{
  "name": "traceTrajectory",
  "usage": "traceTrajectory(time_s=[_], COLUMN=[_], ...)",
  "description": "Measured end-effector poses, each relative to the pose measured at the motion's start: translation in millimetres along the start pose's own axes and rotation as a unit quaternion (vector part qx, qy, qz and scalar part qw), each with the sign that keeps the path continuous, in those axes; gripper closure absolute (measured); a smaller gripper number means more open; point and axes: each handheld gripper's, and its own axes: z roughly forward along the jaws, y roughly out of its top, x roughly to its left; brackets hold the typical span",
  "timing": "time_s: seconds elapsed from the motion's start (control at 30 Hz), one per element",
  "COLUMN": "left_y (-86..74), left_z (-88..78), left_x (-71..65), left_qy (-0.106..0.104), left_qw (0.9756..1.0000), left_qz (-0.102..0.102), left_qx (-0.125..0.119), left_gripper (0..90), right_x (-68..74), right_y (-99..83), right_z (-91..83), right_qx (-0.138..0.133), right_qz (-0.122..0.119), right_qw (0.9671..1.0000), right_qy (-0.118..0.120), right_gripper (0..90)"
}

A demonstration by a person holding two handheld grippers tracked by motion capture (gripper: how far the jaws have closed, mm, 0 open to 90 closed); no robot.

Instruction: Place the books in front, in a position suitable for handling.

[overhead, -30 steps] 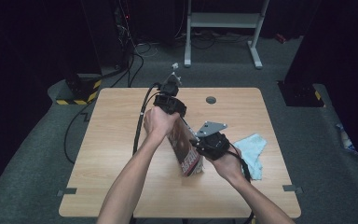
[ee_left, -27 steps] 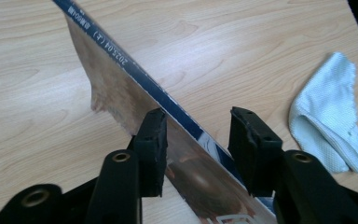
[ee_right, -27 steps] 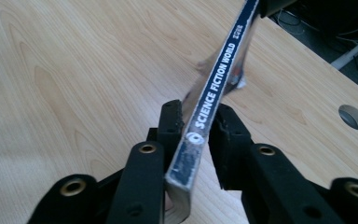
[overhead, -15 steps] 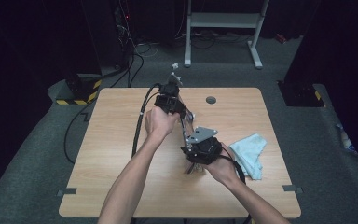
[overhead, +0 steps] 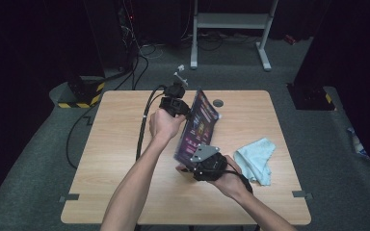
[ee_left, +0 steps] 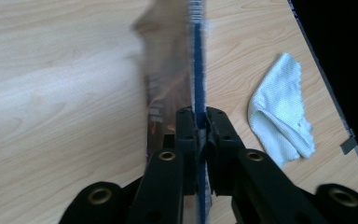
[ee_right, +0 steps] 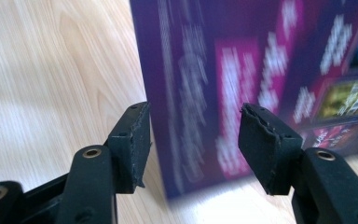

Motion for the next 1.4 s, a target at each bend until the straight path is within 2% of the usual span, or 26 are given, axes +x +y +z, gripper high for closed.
traceTrajectory(time_s=[0.1,0.17,0.27,0.37,0.5,0.67,0.7,0.73,0.77,0.8,0.9,0.97,1.13,1.27,1.33,1.4], left_y=[-1.6,-2.5,-3.8,-6.3,-10.7,-15.2,-16.1,-16.1,-17.8,-18.4,-20.0,-21.6,-23.1,-24.2,-24.3,-24.1], left_z=[-0.8,-1.5,-5.9,-11.9,-19.2,-22.7,-22.9,-22.9,-23.9,-24.5,-26.5,-28.6,-30.6,-30.4,-30.1,-29.7], left_x=[-3.9,-6.6,-6.2,-5.7,-6.1,-7.3,-7.0,-7.0,-7.0,-7.1,-7.9,-9.7,-11.9,-12.4,-15.9,-17.4], left_qy=[0.000,0.010,0.014,0.007,0.002,0.005,0.003,0.003,-0.001,-0.003,-0.007,-0.010,-0.030,-0.044,-0.043,-0.041], left_qw=[0.9999,0.9995,0.9988,0.9983,0.9975,0.9962,0.9961,0.9961,0.9960,0.9959,0.9955,0.9952,0.9946,0.9942,0.9933,0.9928], left_qz=[0.014,0.028,0.047,0.056,0.069,0.085,0.086,0.086,0.087,0.089,0.092,0.096,0.098,0.095,0.104,0.109], left_qx=[0.007,0.009,0.011,0.010,0.013,0.018,0.017,0.017,0.018,0.020,0.022,0.017,0.018,0.023,0.025,0.026], left_gripper=[84.9,84.9,84.8,84.8,84.8,84.8,84.8,84.7,84.7,84.7,84.7,84.8,84.8,84.8,84.8,84.7], right_x=[-3.7,-7.4,-16.7,-29.7,-56.8,-82.5,-90.5,-90.5,-98.2,-101.3,-108.0,-110.7,-115.4,-114.4,-115.7,-116.4], right_y=[-11.5,-18.5,-32.4,-47.5,-76.4,-104.2,-113.5,-113.5,-123.5,-127.9,-138.4,-143.8,-154.6,-159.0,-160.2,-160.9], right_z=[0.9,1.1,-1.0,-2.5,-3.6,-7.6,-8.8,-8.8,-9.6,-10.0,-9.6,-7.5,2.8,10.8,10.6,10.1], right_qx=[0.009,0.018,0.032,0.046,0.079,0.099,0.110,0.110,0.119,0.122,0.131,0.139,0.156,0.168,0.164,0.161], right_qz=[0.006,0.011,0.028,0.047,0.105,0.153,0.168,0.168,0.181,0.187,0.205,0.209,0.244,0.244,0.251,0.260], right_qw=[0.9999,0.9998,0.9991,0.9975,0.9900,0.9803,0.9761,0.9761,0.9721,0.9703,0.9653,0.9633,0.9541,0.9524,0.9516,0.9503], right_qy=[0.007,0.005,-0.008,-0.025,-0.052,-0.077,-0.084,-0.084,-0.090,-0.093,-0.096,-0.094,-0.075,-0.073,-0.069,-0.058], right_gripper=[44.1,44.3,44.6,44.4,43.1,41.6,40.8,40.8,40.4,40.1,39.0,37.9,34.6,35.6,36.4,41.9])
